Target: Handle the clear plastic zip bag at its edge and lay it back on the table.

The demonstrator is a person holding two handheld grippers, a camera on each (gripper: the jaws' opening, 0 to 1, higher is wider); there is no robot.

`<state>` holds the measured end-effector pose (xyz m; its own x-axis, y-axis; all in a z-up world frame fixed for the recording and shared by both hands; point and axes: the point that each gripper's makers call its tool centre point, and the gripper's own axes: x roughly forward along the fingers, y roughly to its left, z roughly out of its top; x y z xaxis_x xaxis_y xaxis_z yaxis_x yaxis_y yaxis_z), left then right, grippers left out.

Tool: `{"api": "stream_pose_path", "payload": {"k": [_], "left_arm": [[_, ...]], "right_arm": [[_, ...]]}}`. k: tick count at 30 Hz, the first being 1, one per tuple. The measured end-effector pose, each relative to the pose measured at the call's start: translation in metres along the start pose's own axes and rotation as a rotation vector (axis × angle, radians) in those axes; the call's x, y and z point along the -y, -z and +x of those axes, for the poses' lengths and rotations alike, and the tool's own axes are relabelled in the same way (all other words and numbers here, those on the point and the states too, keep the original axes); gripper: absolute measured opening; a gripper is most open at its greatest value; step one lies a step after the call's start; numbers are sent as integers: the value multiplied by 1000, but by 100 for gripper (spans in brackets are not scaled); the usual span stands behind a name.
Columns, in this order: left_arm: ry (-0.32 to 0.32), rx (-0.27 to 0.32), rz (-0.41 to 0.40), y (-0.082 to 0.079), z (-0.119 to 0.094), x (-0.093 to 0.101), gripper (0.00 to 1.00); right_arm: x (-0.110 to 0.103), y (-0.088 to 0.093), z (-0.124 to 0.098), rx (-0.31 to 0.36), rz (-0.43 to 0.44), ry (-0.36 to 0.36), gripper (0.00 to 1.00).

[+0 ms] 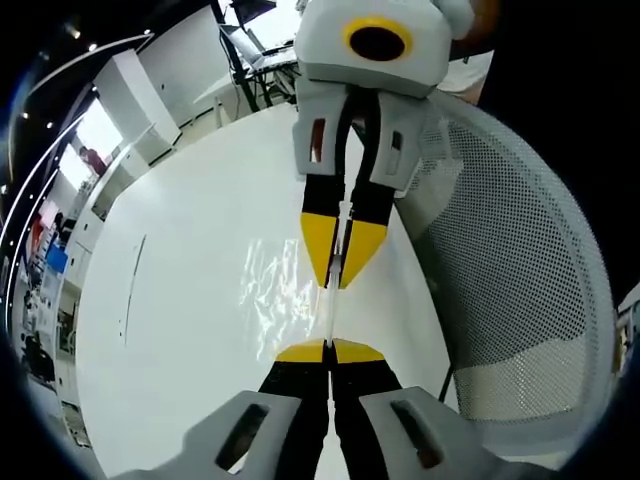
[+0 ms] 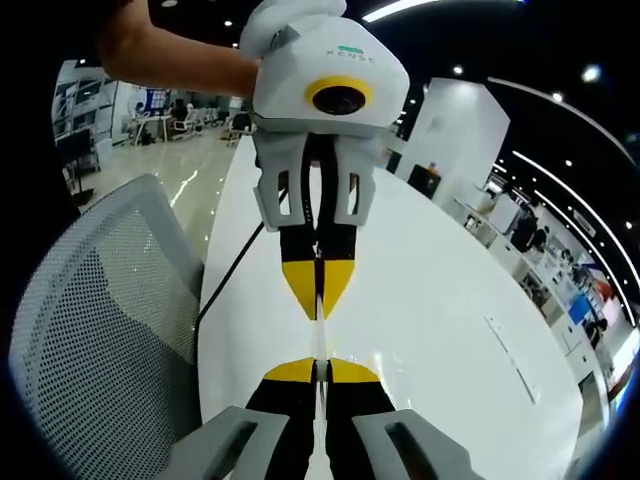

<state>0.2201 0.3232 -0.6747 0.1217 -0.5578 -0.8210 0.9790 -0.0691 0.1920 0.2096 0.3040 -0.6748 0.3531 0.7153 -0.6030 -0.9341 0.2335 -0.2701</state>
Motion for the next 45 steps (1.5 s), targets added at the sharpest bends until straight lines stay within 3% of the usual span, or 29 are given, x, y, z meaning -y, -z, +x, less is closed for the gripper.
{"api": "stream_pose_path", "payload": {"k": [45], "left_arm": [[-4,6,-18,6,-1,-3,0]], "right_arm": [[0,2,-1,-5,10,3,0]]}}
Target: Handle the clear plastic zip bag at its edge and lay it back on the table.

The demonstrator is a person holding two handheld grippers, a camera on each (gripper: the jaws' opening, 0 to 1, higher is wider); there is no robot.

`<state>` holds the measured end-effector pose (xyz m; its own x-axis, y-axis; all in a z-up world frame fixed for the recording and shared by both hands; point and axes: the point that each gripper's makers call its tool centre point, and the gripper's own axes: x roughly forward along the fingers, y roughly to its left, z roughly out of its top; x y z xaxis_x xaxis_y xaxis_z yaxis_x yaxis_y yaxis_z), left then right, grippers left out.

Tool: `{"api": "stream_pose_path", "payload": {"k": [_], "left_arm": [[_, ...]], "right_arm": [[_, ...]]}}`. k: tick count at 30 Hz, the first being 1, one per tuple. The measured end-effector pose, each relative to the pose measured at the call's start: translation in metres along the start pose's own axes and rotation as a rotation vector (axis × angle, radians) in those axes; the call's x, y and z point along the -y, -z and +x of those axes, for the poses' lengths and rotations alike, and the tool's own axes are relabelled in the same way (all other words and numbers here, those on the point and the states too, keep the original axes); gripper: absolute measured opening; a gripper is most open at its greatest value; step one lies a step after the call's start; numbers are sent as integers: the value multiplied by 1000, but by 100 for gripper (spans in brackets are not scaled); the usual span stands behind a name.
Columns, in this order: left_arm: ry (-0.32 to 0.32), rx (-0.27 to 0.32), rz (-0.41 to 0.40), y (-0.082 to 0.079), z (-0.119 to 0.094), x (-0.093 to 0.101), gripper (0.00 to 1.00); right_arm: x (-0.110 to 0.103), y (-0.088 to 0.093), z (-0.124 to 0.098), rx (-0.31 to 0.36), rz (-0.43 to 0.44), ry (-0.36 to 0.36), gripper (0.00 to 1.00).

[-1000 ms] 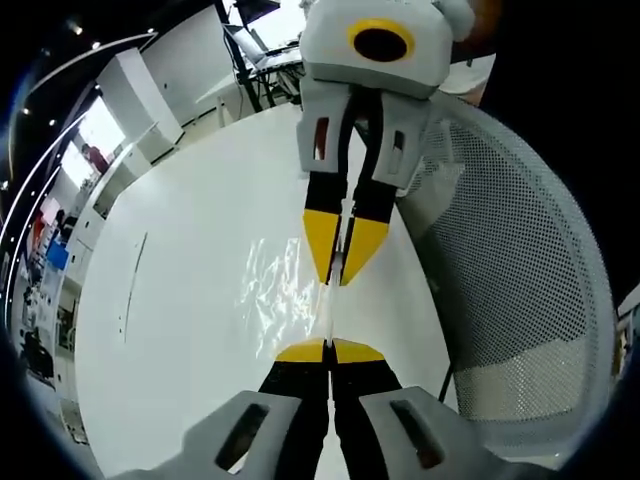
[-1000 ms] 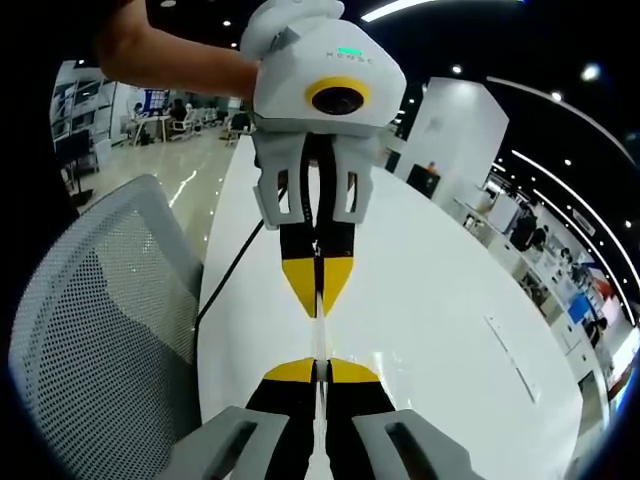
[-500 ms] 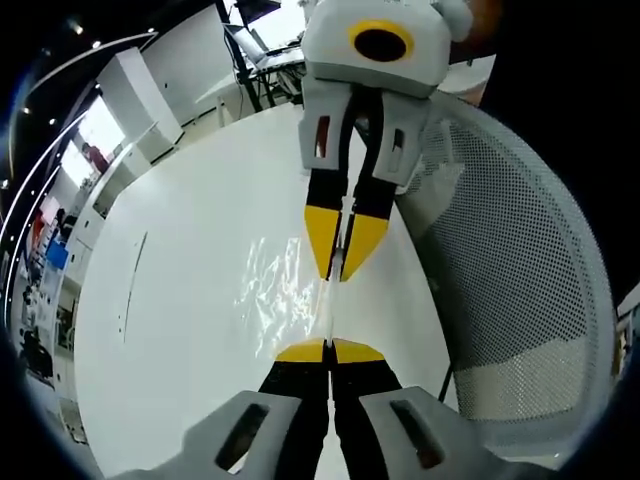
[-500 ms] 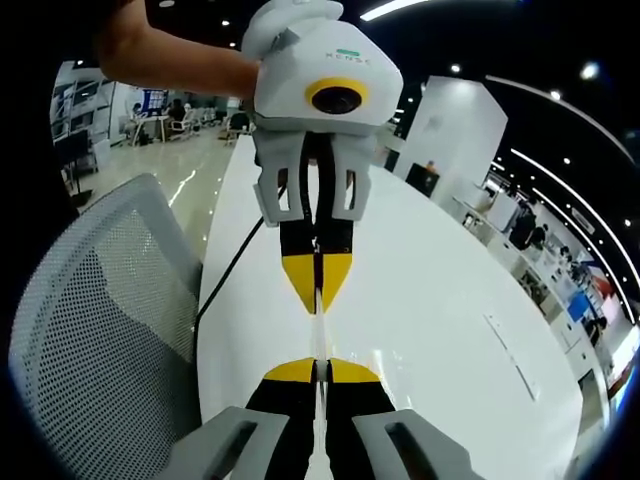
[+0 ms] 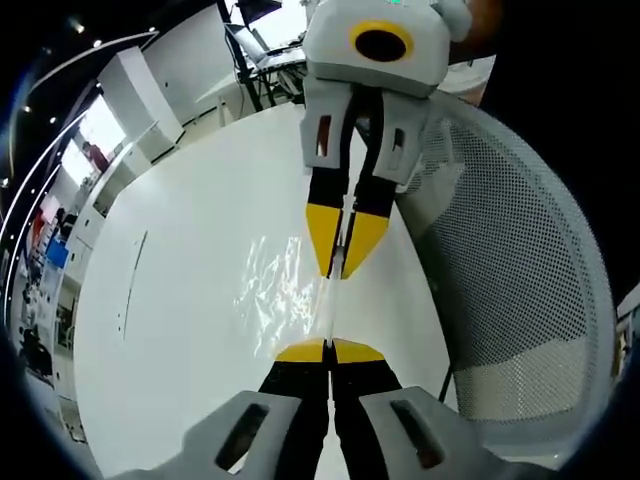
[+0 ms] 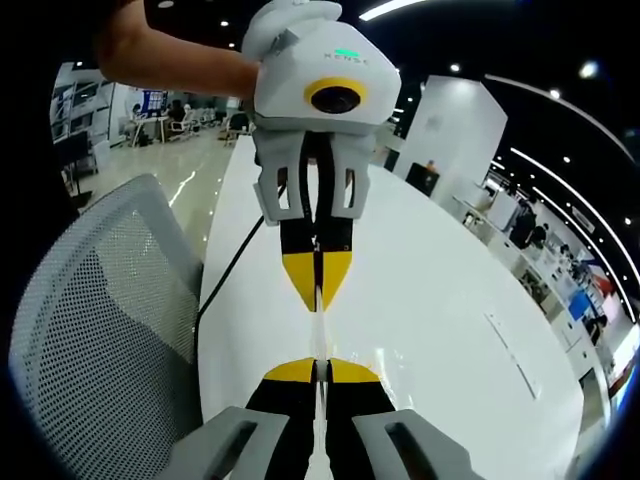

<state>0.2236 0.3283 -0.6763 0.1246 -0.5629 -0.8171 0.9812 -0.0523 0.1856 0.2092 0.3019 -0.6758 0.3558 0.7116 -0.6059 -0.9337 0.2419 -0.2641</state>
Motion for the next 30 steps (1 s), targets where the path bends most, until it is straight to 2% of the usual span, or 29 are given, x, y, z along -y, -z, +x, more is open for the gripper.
{"api": "stream_pose_path", "payload": {"k": [30], "left_arm": [[-5,1,-5,0,0,2,0]], "right_arm": [[-1,2,0,0,8,-3,0]]}}
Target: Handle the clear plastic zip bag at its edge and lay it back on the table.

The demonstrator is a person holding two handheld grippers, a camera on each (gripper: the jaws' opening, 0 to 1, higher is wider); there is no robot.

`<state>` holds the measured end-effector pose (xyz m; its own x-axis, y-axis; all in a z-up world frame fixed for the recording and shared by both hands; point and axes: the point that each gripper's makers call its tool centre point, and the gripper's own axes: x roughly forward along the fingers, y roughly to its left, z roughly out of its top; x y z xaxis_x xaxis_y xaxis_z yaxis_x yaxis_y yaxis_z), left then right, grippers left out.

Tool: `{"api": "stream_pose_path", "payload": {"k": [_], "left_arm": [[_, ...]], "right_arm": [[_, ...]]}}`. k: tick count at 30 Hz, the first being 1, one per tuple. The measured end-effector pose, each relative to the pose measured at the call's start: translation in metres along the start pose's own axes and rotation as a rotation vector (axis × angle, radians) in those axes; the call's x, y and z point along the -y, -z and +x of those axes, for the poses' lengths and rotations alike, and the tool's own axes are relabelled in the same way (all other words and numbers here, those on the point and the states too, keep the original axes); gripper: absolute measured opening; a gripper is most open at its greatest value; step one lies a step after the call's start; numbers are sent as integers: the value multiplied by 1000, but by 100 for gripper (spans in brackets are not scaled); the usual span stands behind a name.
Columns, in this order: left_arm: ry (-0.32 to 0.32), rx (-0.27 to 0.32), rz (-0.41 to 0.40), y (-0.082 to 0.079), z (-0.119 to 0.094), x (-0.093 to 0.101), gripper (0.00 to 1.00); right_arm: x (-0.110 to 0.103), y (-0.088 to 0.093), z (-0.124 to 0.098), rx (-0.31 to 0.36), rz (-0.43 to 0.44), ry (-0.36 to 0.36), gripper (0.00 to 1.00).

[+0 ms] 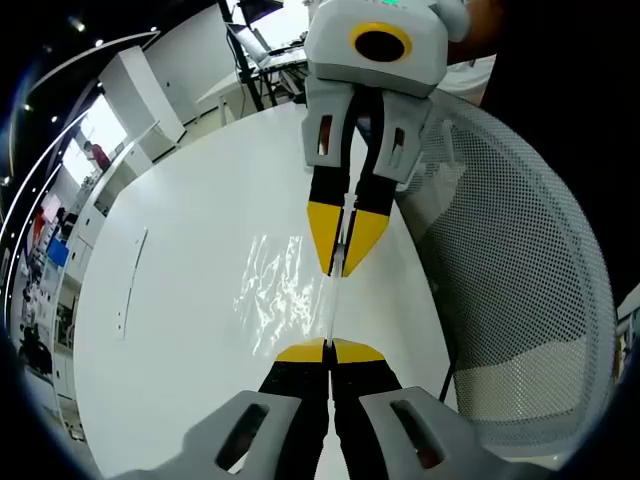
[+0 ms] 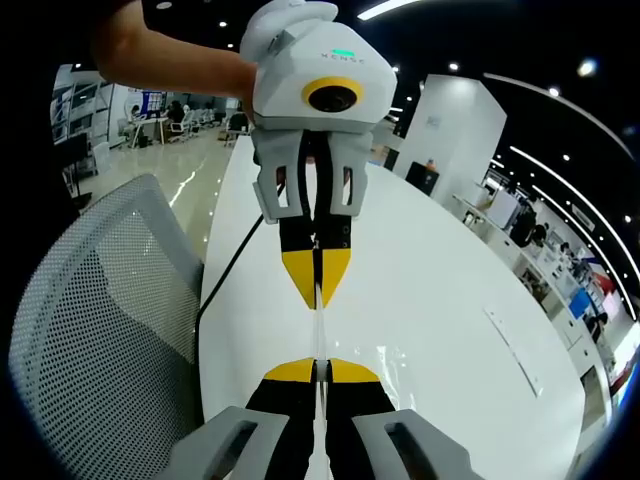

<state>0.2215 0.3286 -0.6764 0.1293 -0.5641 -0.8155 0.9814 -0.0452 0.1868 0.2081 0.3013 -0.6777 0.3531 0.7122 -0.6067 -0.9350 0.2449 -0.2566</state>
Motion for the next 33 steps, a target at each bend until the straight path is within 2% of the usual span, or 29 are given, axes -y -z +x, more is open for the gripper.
{"api": "stream_pose_path", "payload": {"k": [33], "left_arm": [[-9,-1,-11,6,-2,0,0]], "right_arm": [[-3,3,0,3,22,-6,0]]}}
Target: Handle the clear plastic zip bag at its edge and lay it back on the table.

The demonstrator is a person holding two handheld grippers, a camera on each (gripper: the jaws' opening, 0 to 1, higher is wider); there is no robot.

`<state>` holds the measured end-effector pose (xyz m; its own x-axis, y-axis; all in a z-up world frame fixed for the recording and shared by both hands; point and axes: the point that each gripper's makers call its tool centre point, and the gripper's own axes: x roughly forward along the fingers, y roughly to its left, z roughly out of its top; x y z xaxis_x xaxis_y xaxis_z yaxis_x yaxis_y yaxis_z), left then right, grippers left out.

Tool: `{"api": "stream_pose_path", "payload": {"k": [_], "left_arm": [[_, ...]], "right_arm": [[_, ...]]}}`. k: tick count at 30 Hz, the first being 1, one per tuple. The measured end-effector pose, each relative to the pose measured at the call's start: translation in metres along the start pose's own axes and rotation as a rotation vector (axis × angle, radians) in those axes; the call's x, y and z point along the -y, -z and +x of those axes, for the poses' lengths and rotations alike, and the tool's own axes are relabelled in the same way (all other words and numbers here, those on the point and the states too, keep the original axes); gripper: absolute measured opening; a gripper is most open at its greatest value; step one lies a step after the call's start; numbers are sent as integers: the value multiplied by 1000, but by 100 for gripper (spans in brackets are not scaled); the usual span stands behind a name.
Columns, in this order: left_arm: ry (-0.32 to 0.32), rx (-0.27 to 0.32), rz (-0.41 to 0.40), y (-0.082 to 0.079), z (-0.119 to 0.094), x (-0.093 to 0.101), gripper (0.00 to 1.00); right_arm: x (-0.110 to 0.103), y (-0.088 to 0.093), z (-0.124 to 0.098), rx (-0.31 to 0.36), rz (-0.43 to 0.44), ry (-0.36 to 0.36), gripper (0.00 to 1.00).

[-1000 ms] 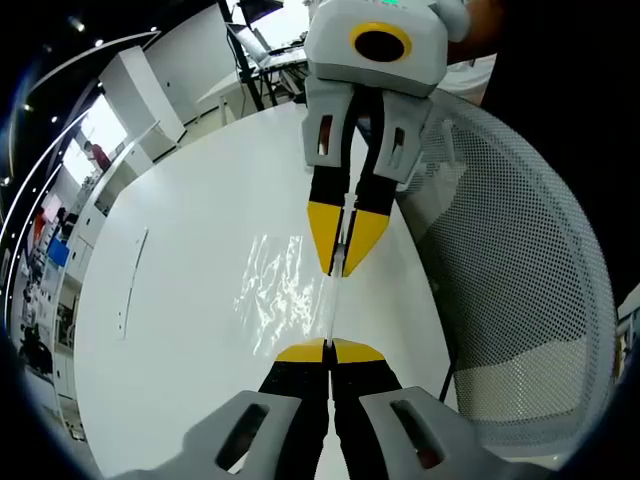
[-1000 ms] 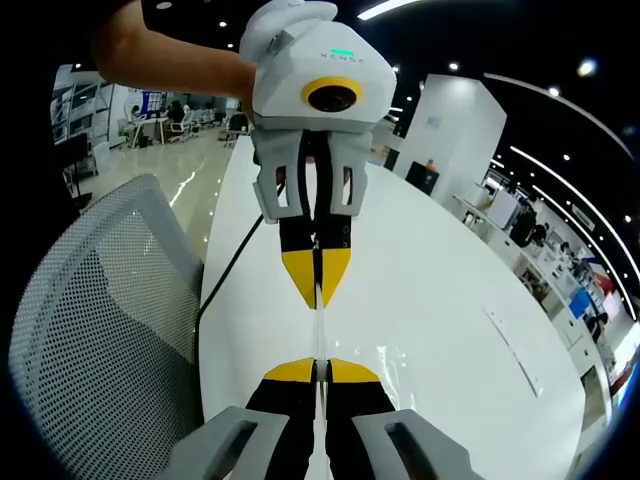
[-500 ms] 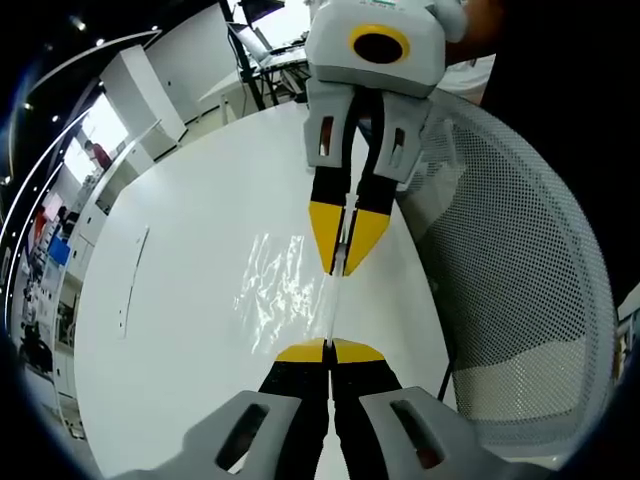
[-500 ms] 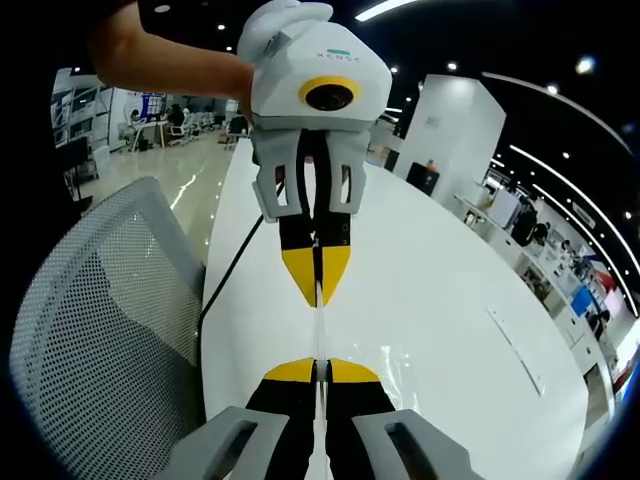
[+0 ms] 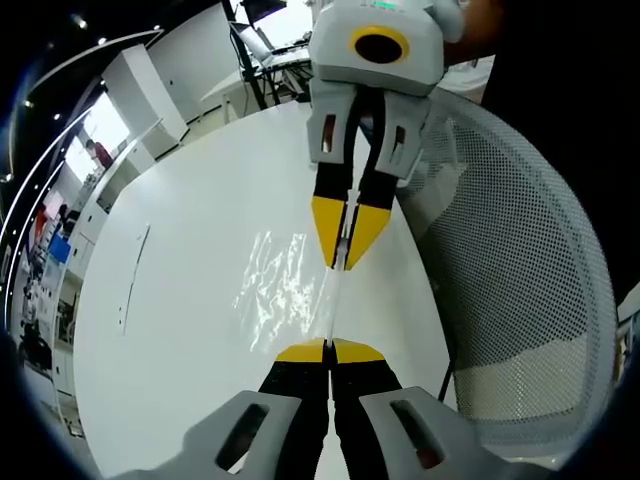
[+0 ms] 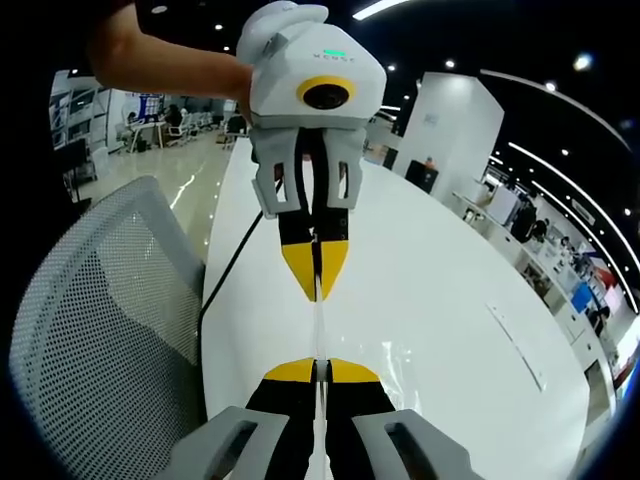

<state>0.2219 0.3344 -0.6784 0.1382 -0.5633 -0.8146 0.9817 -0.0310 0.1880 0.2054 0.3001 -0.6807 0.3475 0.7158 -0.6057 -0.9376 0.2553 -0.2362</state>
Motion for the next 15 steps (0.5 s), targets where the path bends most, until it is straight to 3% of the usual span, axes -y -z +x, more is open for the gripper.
{"api": "stream_pose_path", "payload": {"k": [15], "left_arm": [[-4,1,0,0,1,0,0]], "right_arm": [[0,5,-1,-6,11,2,0]]}}
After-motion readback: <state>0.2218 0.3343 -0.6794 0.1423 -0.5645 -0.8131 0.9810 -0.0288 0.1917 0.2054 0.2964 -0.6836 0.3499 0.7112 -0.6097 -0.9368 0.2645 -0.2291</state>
